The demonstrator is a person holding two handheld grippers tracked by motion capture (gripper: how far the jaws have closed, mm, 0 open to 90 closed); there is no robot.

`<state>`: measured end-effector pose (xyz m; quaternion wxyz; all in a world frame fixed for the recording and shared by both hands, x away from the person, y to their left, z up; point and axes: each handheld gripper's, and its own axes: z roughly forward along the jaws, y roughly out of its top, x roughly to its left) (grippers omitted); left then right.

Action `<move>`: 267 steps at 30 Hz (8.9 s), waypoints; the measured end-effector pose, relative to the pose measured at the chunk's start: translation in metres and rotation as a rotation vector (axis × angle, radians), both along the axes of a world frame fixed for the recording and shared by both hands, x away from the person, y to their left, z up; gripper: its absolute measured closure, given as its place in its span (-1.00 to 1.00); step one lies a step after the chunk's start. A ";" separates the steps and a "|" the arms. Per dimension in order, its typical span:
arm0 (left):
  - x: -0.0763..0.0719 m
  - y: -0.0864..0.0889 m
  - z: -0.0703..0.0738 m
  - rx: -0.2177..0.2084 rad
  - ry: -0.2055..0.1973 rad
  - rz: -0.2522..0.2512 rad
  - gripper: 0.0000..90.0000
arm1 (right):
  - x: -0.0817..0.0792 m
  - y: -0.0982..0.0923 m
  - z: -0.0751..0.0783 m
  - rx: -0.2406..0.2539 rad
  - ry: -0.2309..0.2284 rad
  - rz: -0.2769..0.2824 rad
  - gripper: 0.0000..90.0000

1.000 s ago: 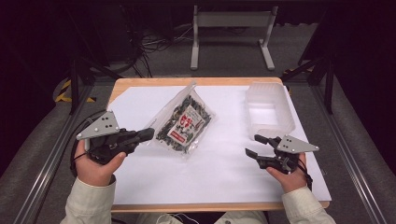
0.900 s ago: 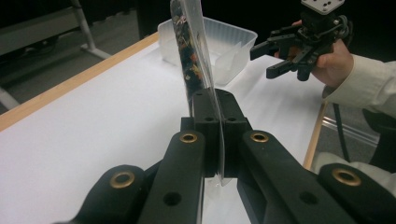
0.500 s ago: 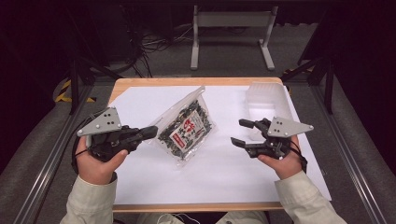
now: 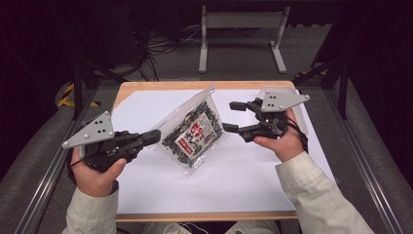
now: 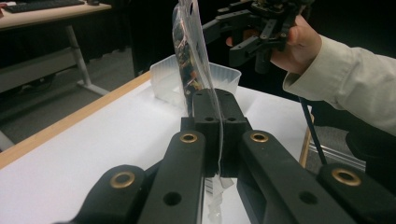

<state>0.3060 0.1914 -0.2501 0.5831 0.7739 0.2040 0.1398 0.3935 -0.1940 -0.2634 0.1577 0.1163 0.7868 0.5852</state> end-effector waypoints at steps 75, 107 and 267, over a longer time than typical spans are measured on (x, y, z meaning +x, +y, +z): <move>0.048 0.002 -0.055 -0.050 0.116 0.126 -0.81 | 0.017 0.002 0.006 -0.120 0.076 0.158 0.68; 0.067 0.024 -0.092 0.039 0.148 0.114 -0.93 | 0.062 -0.085 0.044 -0.041 0.044 -0.159 0.68; 0.075 0.025 -0.114 0.068 0.226 0.077 -0.92 | 0.081 -0.210 -0.064 0.076 0.174 -0.815 -0.05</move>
